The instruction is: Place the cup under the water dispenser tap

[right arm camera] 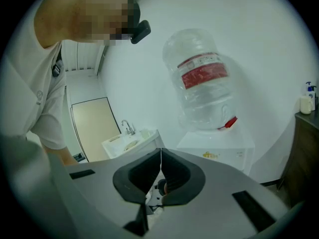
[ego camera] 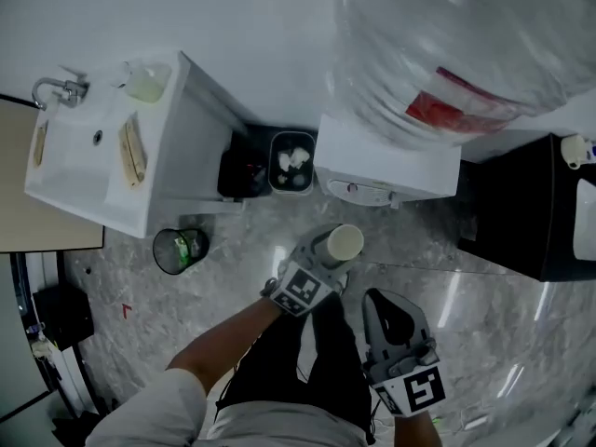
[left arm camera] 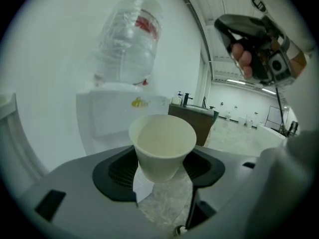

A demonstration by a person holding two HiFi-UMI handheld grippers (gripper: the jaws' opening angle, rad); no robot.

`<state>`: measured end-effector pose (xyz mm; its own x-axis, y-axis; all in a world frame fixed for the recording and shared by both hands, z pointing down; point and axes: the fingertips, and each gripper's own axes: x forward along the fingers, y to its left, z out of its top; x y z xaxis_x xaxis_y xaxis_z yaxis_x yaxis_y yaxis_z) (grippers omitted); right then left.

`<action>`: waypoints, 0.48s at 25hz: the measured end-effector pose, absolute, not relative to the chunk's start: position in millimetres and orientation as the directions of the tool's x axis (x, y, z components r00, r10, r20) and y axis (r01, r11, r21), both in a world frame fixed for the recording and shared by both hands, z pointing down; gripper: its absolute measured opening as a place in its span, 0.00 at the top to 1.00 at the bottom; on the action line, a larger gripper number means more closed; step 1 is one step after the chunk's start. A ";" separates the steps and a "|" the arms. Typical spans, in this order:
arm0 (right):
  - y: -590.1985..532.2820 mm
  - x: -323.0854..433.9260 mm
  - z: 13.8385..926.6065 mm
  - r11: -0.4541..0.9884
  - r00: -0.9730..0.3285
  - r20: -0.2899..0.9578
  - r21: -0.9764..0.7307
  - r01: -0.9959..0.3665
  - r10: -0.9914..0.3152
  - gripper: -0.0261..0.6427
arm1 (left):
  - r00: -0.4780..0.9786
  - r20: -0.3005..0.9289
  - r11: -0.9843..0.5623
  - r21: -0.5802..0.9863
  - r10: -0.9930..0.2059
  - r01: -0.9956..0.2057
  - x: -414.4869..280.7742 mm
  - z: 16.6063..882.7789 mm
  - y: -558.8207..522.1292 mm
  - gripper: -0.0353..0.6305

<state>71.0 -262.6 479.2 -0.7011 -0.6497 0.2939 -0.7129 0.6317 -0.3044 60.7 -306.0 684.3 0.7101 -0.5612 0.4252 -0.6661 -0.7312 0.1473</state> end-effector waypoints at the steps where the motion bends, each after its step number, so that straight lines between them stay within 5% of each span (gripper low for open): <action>1: -265.6 69.1 491.8 0.632 -0.702 0.300 -0.305 -0.713 -0.647 0.94 | 0.707 0.434 -0.733 0.141 -0.558 -0.665 59.6 706.8 -313.0 0.53; 12: -297.2 64.6 610.1 0.620 -0.689 0.367 -0.303 -0.724 -0.625 0.94 | 0.650 0.479 -0.703 0.091 -0.590 -0.705 61.6 895.0 -378.0 0.53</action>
<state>64.6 -297.2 610.1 -0.6890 -0.6251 0.3669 -0.7238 0.6201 -0.3027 61.6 -378.0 895.0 0.6502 -0.5901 0.4785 -0.7051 -0.7032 0.0908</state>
